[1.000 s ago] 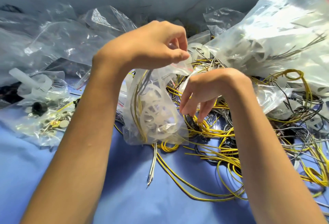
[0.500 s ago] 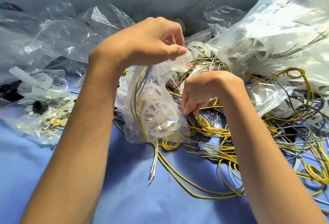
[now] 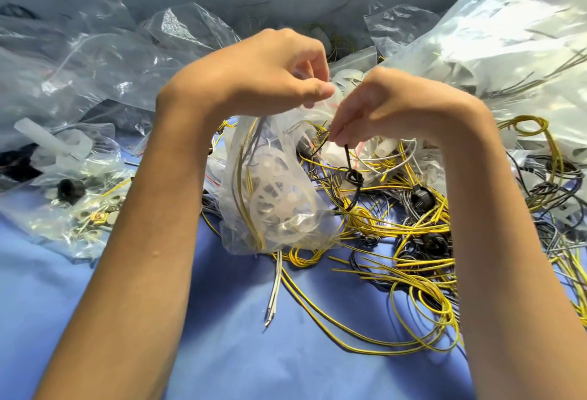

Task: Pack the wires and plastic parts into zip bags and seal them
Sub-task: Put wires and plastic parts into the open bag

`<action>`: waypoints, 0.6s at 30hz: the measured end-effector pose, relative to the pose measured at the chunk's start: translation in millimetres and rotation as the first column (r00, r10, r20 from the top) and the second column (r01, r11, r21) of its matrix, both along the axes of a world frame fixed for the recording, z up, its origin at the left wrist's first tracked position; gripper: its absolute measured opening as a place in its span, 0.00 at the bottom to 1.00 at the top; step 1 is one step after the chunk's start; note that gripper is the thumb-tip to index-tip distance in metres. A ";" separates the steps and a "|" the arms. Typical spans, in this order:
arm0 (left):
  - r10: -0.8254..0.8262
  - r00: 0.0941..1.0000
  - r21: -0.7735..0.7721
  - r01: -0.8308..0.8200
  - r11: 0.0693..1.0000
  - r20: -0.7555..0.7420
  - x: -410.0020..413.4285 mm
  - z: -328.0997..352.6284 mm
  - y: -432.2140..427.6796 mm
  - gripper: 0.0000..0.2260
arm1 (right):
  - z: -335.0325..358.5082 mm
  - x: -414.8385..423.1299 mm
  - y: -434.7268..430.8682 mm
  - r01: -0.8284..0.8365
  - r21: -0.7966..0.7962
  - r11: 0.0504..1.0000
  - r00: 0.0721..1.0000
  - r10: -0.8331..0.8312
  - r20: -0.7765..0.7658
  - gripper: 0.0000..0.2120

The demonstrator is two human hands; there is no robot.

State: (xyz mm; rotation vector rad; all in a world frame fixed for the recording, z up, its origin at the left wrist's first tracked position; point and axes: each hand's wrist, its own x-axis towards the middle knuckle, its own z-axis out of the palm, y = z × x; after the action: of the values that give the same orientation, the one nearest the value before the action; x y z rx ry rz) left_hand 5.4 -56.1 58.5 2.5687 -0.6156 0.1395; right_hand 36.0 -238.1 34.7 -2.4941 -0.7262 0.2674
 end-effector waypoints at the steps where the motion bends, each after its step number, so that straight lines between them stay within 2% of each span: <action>1: -0.003 1.000 -0.016 0.003 1.000 0.003 0.6 0.0 1.5 0.03 | 0.7 0.2 -2.5 0.003 0.032 0.999 1.000 -0.004 0.014 0.09; 3: -0.007 1.000 -0.079 0.007 0.997 0.003 1.5 -0.5 3.2 0.03 | 1.4 0.9 -6.9 0.009 0.085 0.996 0.999 -0.012 0.038 0.08; 6: -0.018 0.999 -0.137 0.024 0.990 0.045 0.7 1.6 4.7 0.10 | 1.3 3.9 -12.1 0.037 0.186 0.982 0.997 -0.048 0.055 0.07; 8: -0.018 0.998 -0.087 0.024 0.996 0.067 -2.0 3.6 3.8 0.11 | 1.7 4.4 -15.2 0.056 0.261 0.964 0.996 -0.074 0.057 0.06; 11: 0.001 0.999 0.017 -0.001 1.000 0.042 -7.6 3.8 -0.3 0.06 | 3.2 5.1 -18.0 0.065 0.336 0.940 0.992 -0.098 0.083 0.06; 15: 0.043 0.999 0.111 -0.043 0.993 0.004 -11.7 5.9 -2.3 0.11 | 7.1 -1.2 -16.5 0.060 0.456 0.888 0.984 -0.131 0.125 0.07; 18: 0.048 0.999 0.172 -0.048 0.984 0.007 -12.4 5.5 -8.9 0.16 | 14.3 -4.0 -15.5 0.072 0.628 0.775 0.970 -0.201 0.137 0.08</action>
State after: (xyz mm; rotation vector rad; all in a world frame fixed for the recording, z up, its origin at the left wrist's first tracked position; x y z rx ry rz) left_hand -7.0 -65.0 64.0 2.7516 -0.5900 0.1110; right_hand 32.0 -253.6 49.1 -1.9285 -0.5796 -0.2519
